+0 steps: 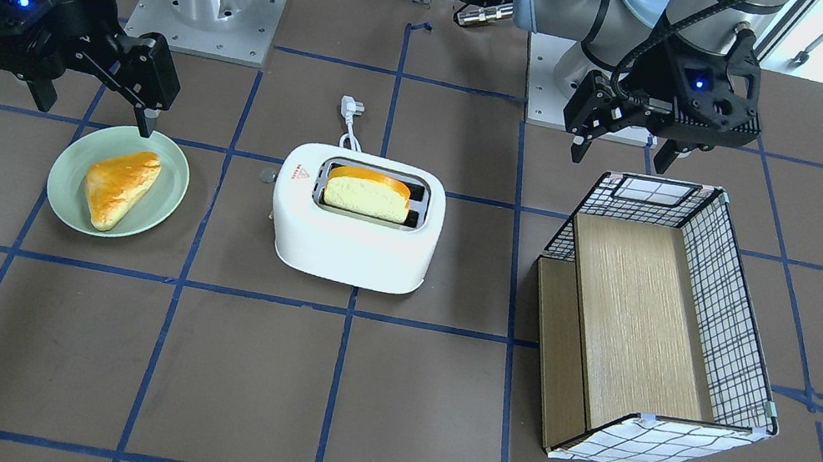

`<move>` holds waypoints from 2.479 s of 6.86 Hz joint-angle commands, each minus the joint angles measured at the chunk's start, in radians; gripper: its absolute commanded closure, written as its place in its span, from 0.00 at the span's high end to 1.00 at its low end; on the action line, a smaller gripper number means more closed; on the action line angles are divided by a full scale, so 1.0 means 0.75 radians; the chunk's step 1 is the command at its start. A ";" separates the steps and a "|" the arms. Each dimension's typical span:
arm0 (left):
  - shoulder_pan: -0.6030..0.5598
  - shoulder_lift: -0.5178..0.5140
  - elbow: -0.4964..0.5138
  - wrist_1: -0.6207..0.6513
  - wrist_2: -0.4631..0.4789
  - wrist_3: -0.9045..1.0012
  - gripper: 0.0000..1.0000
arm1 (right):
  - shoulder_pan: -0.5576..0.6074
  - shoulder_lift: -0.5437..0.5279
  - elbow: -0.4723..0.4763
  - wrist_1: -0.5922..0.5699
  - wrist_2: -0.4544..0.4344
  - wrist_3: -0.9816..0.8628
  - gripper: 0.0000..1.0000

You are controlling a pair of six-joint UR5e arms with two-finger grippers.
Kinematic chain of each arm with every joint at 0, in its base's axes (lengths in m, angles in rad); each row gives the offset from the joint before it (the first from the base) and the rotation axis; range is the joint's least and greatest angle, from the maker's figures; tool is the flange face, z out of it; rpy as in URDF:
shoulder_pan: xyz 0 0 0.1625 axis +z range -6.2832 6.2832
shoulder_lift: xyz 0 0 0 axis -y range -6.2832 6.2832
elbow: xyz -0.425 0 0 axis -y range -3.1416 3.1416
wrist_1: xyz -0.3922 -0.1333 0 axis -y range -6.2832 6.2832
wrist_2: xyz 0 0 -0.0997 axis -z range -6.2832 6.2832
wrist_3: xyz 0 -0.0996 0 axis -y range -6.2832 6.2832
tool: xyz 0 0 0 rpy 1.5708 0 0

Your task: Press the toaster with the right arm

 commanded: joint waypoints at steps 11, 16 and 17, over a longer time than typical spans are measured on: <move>0.000 0.000 0.000 0.000 0.002 0.000 1.00 | 0.008 -0.011 -0.007 0.174 0.197 0.001 0.00; 0.000 0.000 0.000 0.000 0.000 0.000 1.00 | -0.073 0.003 0.224 0.173 0.563 -0.029 0.00; 0.000 0.000 0.000 0.000 0.000 0.000 1.00 | -0.080 0.019 0.301 0.156 0.581 -0.076 0.00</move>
